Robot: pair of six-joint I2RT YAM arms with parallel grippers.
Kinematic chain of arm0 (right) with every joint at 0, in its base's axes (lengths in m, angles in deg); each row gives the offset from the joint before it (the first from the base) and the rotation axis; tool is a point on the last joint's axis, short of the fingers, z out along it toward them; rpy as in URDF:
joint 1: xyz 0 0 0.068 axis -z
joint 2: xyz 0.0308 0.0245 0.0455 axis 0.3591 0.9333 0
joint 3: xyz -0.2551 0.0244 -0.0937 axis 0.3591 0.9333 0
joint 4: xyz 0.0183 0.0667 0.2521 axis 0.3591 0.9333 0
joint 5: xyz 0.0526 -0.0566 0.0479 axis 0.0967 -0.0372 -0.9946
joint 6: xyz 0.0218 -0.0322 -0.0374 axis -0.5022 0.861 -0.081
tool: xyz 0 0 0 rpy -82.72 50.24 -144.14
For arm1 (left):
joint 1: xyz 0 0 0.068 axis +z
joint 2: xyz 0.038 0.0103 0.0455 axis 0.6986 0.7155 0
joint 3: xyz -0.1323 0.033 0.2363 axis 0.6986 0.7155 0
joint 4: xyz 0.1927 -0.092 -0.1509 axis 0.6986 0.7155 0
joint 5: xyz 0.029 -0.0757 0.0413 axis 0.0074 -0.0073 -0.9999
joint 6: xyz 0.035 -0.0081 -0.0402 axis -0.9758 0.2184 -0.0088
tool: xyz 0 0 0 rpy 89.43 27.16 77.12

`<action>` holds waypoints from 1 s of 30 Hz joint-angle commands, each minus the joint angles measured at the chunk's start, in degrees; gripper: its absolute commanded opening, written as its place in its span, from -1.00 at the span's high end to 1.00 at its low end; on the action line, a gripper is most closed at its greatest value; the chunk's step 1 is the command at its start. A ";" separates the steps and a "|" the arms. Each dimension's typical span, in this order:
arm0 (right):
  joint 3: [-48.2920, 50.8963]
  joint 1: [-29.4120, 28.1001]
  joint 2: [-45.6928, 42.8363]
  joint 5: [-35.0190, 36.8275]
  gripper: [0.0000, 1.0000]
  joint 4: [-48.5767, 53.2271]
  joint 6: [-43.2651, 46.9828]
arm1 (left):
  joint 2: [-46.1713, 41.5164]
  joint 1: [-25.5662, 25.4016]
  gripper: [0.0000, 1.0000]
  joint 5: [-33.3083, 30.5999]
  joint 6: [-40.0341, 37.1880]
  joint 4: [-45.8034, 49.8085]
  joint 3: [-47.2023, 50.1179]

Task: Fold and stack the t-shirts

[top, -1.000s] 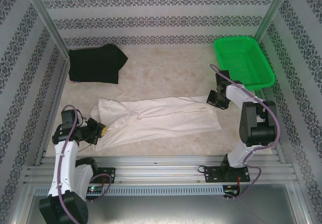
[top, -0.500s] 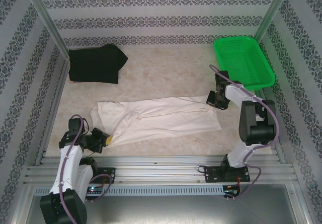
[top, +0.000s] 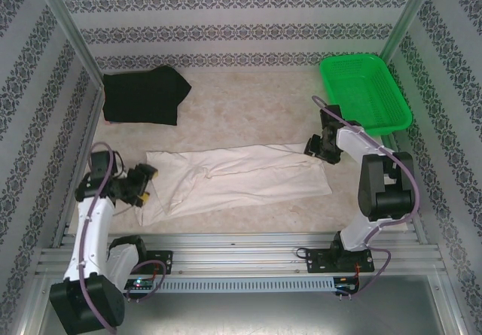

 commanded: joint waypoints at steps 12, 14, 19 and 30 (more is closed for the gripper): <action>3.59 -6.77 -18.25 -7.78 -0.95 -0.31 6.43 | 30.29 -29.78 -0.23 -13.63 -31.12 9.39 -20.77; 4.49 -6.77 -19.85 -7.93 -0.96 -0.33 6.30 | 32.97 -31.62 -0.17 -15.22 -32.51 8.80 -21.51; 5.89 -6.68 -21.35 -8.10 -0.96 -0.27 6.22 | 41.84 -35.48 -0.02 -20.44 -35.52 8.86 -23.76; 9.18 -9.83 -28.01 -13.42 -0.96 -5.09 3.61 | 50.60 -36.94 0.23 -25.89 -37.70 7.44 -25.44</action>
